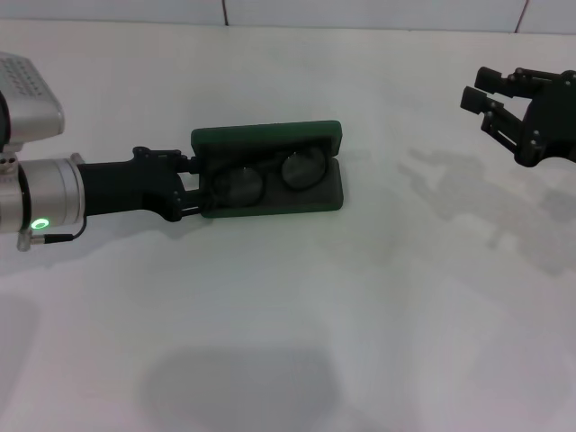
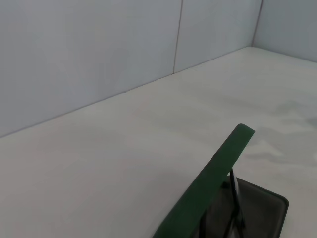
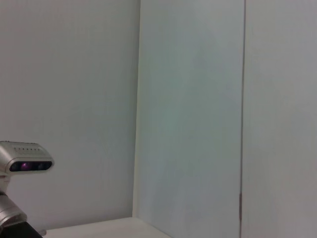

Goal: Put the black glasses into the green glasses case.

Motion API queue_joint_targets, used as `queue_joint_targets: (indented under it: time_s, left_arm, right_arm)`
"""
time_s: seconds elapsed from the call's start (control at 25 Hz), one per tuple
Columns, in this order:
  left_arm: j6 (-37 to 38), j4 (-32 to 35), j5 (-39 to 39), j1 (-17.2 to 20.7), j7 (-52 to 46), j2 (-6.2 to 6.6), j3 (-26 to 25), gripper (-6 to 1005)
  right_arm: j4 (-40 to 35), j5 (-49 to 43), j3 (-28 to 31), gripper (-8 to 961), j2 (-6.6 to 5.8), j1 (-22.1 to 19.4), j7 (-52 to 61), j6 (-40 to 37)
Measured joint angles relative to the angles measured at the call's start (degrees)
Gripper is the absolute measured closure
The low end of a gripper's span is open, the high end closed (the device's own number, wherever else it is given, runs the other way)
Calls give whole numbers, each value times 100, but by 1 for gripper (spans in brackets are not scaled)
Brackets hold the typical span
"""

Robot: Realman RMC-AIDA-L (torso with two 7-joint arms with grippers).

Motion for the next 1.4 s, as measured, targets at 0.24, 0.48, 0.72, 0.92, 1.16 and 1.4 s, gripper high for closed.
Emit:
queue_joint_targets:
  time_s: [0.24, 0.48, 0.72, 0.92, 1.16, 1.4]
  left_arm:
    - [-4, 0, 22, -11, 4, 3, 0, 488]
    - [-6, 5, 121, -63, 13, -1, 0, 566]
    - [-14, 9, 152, -75, 13, -4, 0, 637]
    - [-14, 9, 152, -95, 13, -4, 0, 635]
    - [-14, 9, 157, -117, 44, -4, 0, 745]
    - [0, 9, 159, -128, 54, 23, 0, 808]
  right_arm:
    - [0, -4, -11, 662, -17, -9, -4, -6]
    - [19, -8, -10, 657, -34, -10, -10, -9]
    - [10, -80, 21, 653, -29, -23, -3, -43]
    - [6, -83, 27, 649, -19, -42, -6, -77]
    - [3, -83, 32, 645, -14, -46, -12, -156]
    - [0, -82, 38, 640, -14, -94, -11, -158]
